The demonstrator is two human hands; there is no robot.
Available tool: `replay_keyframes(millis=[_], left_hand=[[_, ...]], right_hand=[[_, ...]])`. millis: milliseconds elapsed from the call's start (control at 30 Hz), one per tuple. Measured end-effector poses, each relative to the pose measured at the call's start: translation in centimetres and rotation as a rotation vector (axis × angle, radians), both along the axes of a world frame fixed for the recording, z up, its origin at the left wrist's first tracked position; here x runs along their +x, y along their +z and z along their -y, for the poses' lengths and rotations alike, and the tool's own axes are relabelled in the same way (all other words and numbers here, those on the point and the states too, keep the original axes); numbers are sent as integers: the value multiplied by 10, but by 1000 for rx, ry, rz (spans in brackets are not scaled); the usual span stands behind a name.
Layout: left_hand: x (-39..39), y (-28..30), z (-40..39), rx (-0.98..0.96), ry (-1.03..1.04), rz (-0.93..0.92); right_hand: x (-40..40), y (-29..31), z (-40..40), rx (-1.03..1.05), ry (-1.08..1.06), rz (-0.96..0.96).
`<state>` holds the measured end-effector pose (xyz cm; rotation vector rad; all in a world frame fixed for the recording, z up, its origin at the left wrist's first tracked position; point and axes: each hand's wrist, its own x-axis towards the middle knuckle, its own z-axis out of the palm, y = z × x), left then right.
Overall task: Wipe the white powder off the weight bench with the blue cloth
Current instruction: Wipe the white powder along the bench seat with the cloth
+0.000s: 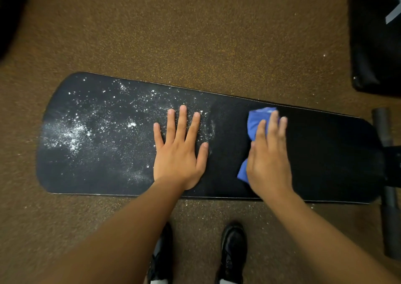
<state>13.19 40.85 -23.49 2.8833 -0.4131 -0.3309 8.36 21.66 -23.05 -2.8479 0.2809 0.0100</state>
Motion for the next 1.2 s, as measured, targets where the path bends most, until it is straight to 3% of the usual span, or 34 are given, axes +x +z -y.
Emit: replay_keyframes(millis=[133, 333, 467, 600, 767, 833, 1033, 1200], left_hand=[[0, -1, 1, 2, 2, 5], [0, 0, 0, -5, 2, -3], [-1, 1, 0, -6, 1, -2], [0, 1, 0, 0, 0, -2], [0, 0, -2, -25, -10, -2], [0, 0, -4, -44, -22, -1], [5, 9, -23, -103, -39, 7], [23, 13, -56, -51, 8, 26]], right_hand=[[44, -3, -24, 27, -101, 39], [-15, -1, -32, 12, 229, 3], [-2, 0, 0, 12, -9, 13], [53, -2, -19, 64, -185, 46], [25, -4, -52, 31, 157, 44], [6, -4, -42, 25, 190, 26], [38, -1, -29, 92, -122, 49], [73, -1, -56, 80, -101, 75]])
